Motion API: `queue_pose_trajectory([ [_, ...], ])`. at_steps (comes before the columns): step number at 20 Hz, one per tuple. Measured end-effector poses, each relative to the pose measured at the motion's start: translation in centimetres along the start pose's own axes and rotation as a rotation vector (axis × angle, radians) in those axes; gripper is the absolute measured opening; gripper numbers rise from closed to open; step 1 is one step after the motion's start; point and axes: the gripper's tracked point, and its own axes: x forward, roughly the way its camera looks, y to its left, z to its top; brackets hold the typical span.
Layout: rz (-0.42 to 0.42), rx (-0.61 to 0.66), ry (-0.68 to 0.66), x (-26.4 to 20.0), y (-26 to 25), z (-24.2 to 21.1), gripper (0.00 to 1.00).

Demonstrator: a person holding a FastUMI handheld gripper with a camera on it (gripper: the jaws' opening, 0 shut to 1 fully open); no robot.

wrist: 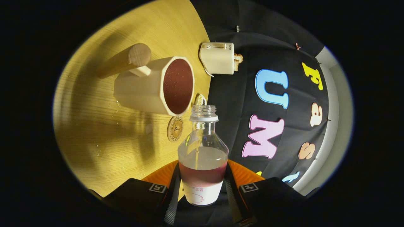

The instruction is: Take the bottle from table, then pour the juice into the cup, finally place the bottle on the coaster

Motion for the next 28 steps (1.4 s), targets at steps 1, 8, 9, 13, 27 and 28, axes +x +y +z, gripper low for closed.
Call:
queue_pose_trajectory([
  [1, -0.004, -0.013, -0.001, 0.1, -0.1, -0.1, 0.69],
  [8, -0.025, -0.032, -0.02, 0.0, -0.9, 0.3, 0.69],
  [9, -0.027, -0.04, -0.022, 0.0, -0.9, 0.4, 0.69],
  [13, -0.032, -0.067, -0.027, 0.3, -1.0, 0.6, 0.69],
  [27, -0.048, -0.141, -0.049, 0.8, -1.5, 0.8, 0.69],
  [28, -0.051, -0.147, -0.053, 0.7, -1.6, 0.8, 0.69],
])
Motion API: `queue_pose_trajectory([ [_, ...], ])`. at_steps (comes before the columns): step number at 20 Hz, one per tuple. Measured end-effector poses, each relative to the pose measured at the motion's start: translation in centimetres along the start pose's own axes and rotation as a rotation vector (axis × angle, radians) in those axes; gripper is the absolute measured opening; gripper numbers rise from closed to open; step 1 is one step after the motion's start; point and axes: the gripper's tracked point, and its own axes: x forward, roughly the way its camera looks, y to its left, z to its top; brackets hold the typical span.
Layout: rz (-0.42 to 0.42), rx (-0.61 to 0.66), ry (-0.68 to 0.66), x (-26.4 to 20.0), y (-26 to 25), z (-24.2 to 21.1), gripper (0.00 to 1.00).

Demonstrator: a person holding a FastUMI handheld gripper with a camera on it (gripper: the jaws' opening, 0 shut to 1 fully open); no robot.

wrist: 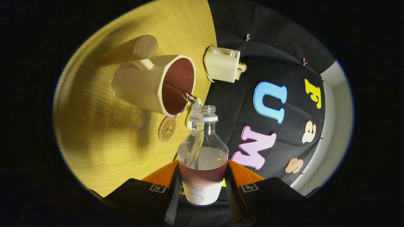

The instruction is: Take the bottle from table, then pour the juice into the cup, finally place the bottle on the coaster

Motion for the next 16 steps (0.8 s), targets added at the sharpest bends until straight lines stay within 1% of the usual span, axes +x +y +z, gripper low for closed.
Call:
queue_pose_trajectory([
  [16, -0.011, -0.071, -0.013, 0.41, -0.11, -0.22, 0.69],
])
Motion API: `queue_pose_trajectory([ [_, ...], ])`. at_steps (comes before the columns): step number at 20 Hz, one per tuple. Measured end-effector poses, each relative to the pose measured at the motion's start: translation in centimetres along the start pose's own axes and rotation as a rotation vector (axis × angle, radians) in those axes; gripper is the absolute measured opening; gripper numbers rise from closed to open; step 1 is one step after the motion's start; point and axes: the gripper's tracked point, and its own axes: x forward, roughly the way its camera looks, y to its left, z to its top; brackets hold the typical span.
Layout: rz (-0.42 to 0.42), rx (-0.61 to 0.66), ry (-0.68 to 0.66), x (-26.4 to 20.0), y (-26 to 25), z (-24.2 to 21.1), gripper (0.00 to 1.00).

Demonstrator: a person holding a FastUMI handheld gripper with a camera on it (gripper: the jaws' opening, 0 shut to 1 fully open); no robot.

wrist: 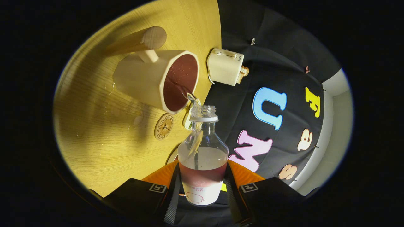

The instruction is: Take the bottle from table, then pour the juice into the cup, finally place the bottle on the coaster

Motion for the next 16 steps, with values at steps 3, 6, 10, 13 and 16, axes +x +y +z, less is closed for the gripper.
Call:
queue_pose_trajectory([
  [3, -0.001, -0.013, 0.0, 0.1, -0.1, -0.1, 0.69],
  [6, -0.009, -0.04, -0.009, 0.0, -0.2, 0.1, 0.69],
  [10, -0.028, -0.075, -0.022, 0.0, -0.6, 0.3, 0.69],
  [13, -0.04, -0.096, -0.025, -0.2, -0.9, 0.4, 0.69],
  [16, -0.057, -0.124, -0.04, 0.0, -1.6, 0.8, 0.69],
])
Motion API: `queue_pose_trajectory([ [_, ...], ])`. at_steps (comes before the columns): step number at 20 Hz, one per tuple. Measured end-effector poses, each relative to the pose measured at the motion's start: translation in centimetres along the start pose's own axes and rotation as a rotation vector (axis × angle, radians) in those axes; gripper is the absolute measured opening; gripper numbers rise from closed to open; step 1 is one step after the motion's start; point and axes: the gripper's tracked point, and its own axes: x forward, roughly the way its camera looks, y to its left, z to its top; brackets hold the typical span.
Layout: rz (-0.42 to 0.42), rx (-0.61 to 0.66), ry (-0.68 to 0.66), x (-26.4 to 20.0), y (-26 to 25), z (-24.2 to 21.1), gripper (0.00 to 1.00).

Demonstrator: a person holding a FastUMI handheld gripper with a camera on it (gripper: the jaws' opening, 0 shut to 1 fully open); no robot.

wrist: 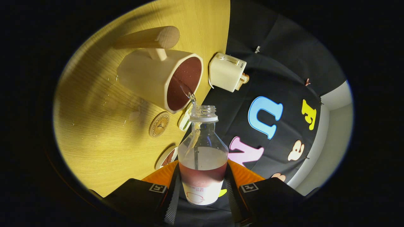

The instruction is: Take the bottle from table, then pour the juice into the cup, finally place the bottle on the coaster

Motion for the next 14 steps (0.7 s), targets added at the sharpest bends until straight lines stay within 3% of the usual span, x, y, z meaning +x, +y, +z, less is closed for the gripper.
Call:
queue_pose_trajectory([
  [14, -0.063, -0.162, -0.048, -0.1, -2.0, 1.3, 0.69],
])
